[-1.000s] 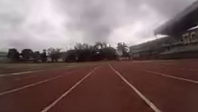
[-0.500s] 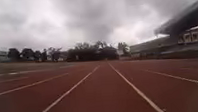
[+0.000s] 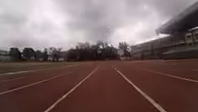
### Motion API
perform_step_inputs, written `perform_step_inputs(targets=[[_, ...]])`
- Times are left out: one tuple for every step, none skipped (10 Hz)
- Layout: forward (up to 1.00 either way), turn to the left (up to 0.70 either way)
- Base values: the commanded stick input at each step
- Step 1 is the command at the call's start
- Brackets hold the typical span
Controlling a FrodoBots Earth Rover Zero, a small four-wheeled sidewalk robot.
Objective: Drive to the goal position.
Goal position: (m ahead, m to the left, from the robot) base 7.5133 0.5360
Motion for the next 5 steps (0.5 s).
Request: perform_step_inputs(targets=[[0.7, 0.0], [0.7, 0.0], [0.7, 0.0], [0.7, 0.0], [0.7, 0.0]])
